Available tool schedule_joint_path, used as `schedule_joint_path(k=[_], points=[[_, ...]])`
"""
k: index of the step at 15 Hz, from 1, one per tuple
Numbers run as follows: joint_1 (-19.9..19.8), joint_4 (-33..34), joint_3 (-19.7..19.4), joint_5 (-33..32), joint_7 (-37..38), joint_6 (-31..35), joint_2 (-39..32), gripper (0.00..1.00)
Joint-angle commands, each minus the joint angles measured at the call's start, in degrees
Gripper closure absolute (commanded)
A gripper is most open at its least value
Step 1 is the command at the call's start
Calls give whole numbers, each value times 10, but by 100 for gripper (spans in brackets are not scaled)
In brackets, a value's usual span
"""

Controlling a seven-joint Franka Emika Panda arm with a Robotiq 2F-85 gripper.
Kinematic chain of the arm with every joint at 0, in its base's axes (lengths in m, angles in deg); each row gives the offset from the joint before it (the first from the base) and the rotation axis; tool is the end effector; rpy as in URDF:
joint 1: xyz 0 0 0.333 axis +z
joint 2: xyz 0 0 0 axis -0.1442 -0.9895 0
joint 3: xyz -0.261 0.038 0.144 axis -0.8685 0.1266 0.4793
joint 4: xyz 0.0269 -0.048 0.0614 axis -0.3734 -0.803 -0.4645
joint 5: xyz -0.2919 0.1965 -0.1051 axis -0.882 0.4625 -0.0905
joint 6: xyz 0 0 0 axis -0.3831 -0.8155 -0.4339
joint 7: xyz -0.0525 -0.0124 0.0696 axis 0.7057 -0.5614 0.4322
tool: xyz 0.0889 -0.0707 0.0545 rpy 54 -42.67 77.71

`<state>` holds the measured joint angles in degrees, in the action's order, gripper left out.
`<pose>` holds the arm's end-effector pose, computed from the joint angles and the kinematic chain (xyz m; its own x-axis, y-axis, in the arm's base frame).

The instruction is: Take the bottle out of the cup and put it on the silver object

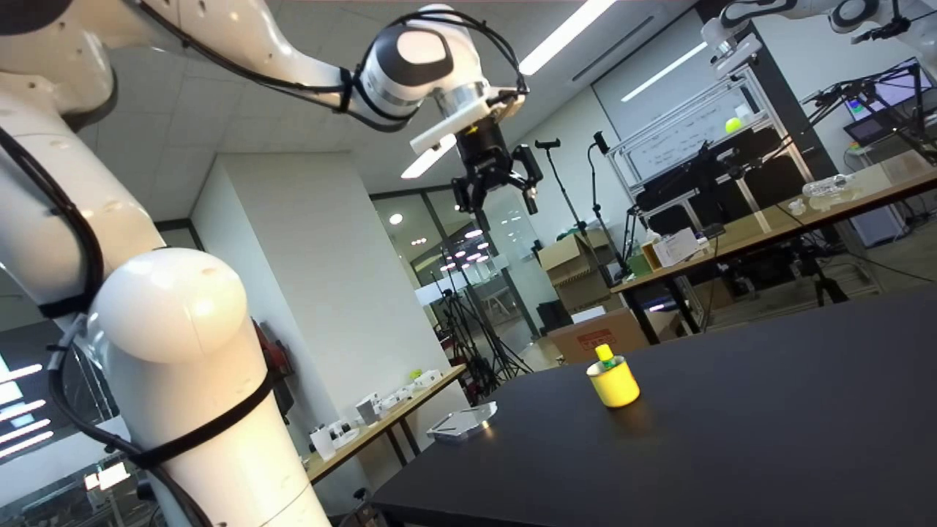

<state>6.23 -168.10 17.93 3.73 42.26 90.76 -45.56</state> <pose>0.4312 -0.1199 0.4477 0.9840 0.1671 0.0618 0.1745 -0.9741 -0.1440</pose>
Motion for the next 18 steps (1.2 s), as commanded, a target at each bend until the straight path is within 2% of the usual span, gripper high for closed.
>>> schedule_joint_path(k=[1,5,10,13,14,18], points=[[2,100,8,9,-69,5,-149,0],[-8,180,57,-25,-86,55,-274,0],[-7,269,109,-83,-68,85,-370,0],[-10,296,118,-86,-37,78,-386,0],[-17,265,127,-80,-66,95,-374,0],[-20,281,127,-81,-55,91,-381,0]])
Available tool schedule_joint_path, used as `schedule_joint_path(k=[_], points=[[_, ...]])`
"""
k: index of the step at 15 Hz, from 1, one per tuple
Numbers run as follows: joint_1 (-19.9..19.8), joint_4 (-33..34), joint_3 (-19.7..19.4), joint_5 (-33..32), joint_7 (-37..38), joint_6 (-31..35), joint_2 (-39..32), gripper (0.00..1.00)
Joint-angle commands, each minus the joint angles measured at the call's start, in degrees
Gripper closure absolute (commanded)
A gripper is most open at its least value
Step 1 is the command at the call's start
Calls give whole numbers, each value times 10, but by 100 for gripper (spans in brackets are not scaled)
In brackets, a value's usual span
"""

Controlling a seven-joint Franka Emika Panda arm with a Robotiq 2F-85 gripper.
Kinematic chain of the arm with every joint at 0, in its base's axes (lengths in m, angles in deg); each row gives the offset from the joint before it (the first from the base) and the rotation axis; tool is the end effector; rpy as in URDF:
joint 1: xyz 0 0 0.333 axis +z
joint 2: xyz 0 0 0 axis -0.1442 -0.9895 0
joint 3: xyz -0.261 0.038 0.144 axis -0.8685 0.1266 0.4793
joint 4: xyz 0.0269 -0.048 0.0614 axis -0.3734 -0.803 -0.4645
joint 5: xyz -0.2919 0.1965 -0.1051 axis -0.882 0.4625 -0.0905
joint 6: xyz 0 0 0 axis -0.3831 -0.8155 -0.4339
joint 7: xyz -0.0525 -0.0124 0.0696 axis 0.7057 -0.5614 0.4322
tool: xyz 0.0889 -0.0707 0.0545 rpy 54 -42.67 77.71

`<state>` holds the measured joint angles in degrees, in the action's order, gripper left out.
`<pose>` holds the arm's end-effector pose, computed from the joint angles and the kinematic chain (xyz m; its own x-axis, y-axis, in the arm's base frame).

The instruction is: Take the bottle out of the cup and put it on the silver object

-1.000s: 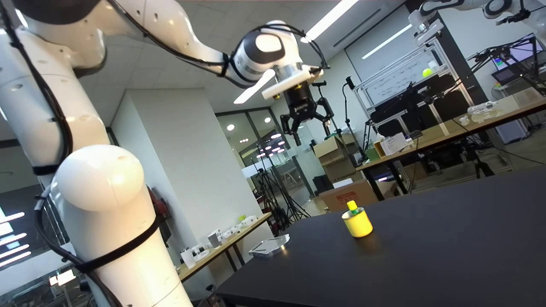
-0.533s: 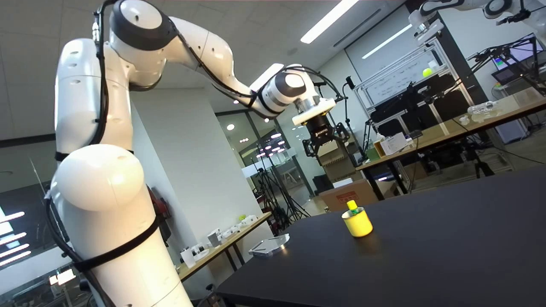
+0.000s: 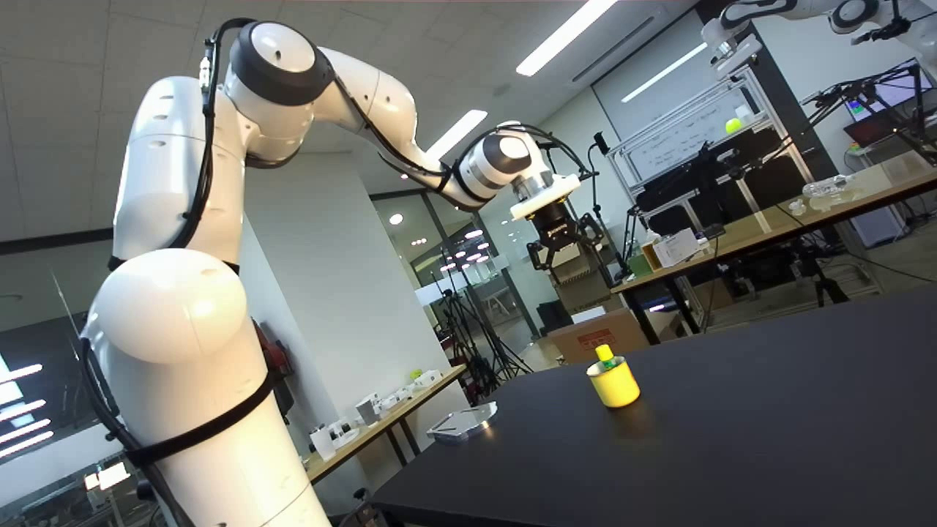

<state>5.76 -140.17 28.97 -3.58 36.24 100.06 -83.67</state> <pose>0.6168 -0.0591 0.3220 0.8711 0.4897 -0.0368 0.4908 -0.8709 0.0272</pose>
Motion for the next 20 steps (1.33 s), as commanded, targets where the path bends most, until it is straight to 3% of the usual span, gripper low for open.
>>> schedule_joint_path(k=[1,4,14,20], points=[[-15,2,17,-8,5,-2,0,0],[-16,16,19,-8,-3,-1,-10,0],[3,269,55,-28,5,-53,-197,0],[7,347,80,-21,-15,-55,-281,0]])
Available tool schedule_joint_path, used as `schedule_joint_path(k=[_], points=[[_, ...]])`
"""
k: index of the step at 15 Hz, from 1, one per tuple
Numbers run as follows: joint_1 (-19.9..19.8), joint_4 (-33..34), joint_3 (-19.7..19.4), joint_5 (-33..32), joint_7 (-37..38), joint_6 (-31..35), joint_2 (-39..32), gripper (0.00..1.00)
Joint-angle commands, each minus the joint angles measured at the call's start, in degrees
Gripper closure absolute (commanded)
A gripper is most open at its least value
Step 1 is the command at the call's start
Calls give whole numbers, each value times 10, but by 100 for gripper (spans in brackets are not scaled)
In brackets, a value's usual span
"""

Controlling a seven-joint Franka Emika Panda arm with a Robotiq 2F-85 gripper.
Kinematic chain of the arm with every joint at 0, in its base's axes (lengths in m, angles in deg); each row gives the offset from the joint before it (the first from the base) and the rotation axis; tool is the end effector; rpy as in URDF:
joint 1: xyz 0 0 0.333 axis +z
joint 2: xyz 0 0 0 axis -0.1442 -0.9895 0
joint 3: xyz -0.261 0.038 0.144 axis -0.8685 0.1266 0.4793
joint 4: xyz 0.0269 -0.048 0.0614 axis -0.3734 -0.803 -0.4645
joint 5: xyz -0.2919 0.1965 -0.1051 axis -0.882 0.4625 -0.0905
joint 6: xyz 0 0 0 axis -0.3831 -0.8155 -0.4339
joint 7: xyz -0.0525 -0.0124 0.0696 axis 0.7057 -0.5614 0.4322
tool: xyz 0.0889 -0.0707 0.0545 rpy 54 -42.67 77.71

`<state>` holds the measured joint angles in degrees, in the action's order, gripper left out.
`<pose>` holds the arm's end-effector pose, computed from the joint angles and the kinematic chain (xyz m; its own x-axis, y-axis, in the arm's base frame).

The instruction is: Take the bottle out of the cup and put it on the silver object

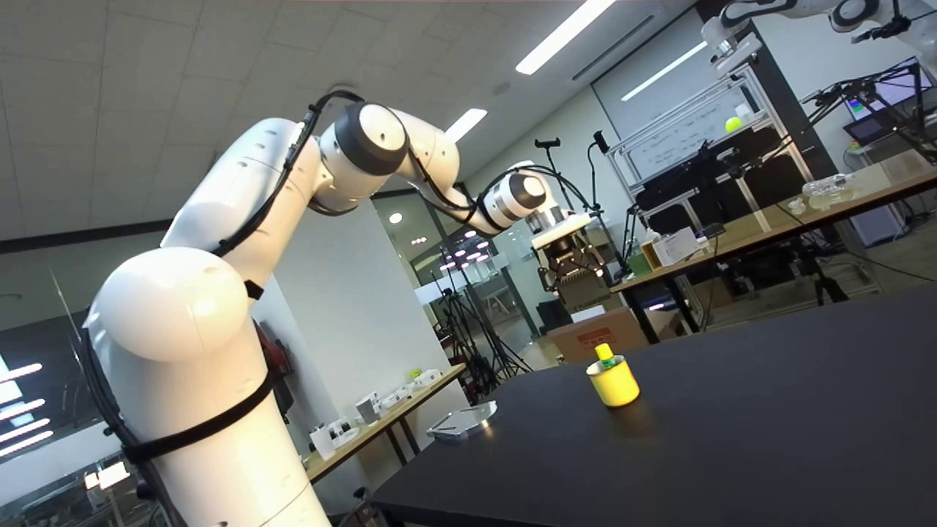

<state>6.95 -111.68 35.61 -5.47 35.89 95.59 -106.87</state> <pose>0.7138 0.0143 0.2609 0.7983 0.6022 -0.0043 0.6023 -0.7983 0.0070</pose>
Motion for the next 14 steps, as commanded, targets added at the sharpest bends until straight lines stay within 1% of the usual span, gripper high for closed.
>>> schedule_joint_path(k=[1,4,8,14], points=[[-5,69,17,-1,-14,-5,-62,0],[-7,88,22,-3,-30,26,-98,0],[-4,118,23,-5,-45,32,-142,0],[4,159,26,-5,-53,9,-191,0]])
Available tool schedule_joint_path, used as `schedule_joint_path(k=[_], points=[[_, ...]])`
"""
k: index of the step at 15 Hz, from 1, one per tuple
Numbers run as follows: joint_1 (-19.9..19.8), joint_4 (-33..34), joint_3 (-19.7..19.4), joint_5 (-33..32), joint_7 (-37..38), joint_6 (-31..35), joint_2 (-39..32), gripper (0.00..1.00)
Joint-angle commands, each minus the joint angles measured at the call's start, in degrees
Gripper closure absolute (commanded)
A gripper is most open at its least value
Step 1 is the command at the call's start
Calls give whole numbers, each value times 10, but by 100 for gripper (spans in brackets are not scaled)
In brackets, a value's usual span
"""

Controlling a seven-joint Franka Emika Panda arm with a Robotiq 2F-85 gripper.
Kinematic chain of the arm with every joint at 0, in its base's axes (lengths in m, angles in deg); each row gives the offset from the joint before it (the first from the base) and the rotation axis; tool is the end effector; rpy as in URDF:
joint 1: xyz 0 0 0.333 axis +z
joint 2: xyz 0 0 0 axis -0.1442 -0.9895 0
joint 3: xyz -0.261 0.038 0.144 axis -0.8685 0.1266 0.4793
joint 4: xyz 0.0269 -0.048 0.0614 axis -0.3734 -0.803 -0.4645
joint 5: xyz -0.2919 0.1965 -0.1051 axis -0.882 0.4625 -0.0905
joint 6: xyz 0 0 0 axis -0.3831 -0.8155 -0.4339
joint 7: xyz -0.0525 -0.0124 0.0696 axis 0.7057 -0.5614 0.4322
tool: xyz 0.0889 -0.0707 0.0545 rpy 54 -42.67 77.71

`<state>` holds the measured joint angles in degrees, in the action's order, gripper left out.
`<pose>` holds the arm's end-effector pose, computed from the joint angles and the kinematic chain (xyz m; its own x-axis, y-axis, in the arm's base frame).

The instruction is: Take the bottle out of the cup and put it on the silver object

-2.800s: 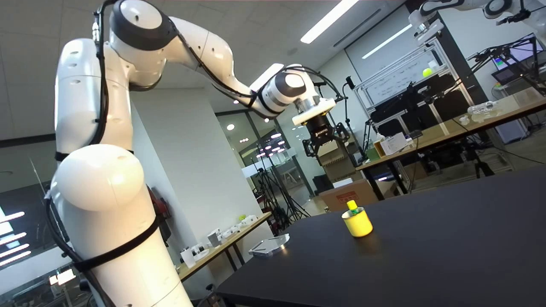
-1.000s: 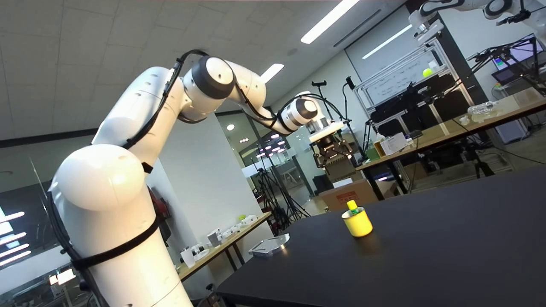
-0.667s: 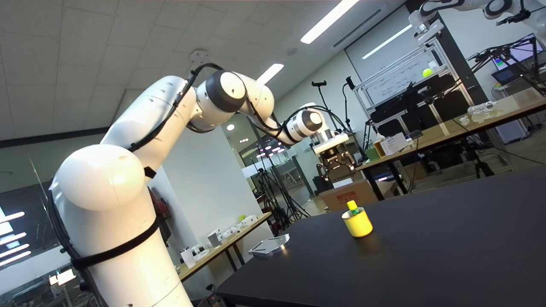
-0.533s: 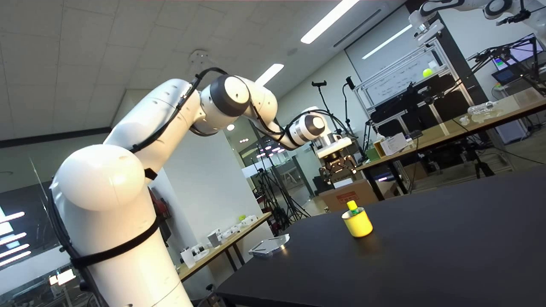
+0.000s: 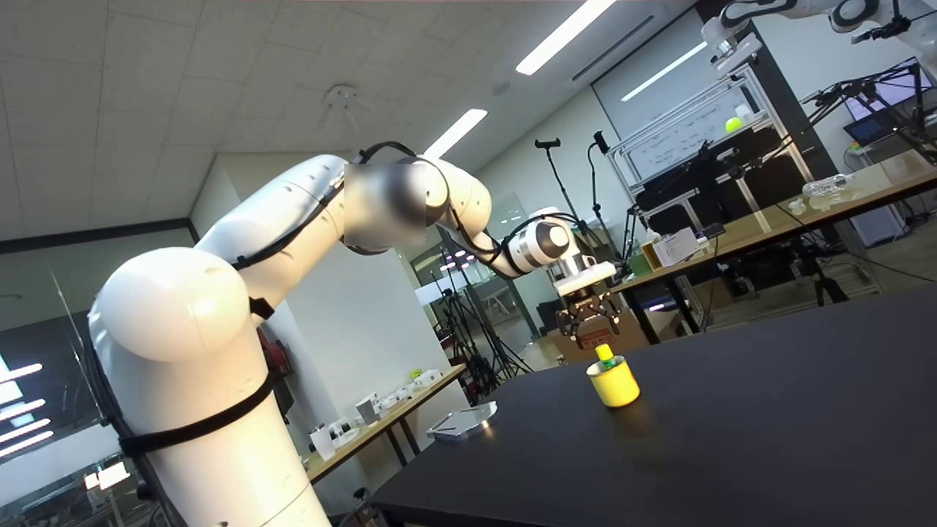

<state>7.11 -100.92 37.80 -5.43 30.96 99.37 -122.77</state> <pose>0.7316 0.0337 0.1485 0.7358 0.6771 0.0087 0.6768 -0.7349 -0.0434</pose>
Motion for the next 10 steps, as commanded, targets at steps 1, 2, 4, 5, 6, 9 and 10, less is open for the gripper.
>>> schedule_joint_path(k=[1,2,4,5,6,9,10], points=[[3,58,3,-5,-3,-36,-38,0],[3,64,2,-5,-1,-43,-43,0],[6,78,-2,-7,7,-67,-51,0],[8,85,-5,-8,12,-83,-55,0],[7,90,-4,-7,10,-89,-58,0],[9,109,-8,-9,13,-112,-67,28],[9,112,-9,-9,13,-115,-69,33]])
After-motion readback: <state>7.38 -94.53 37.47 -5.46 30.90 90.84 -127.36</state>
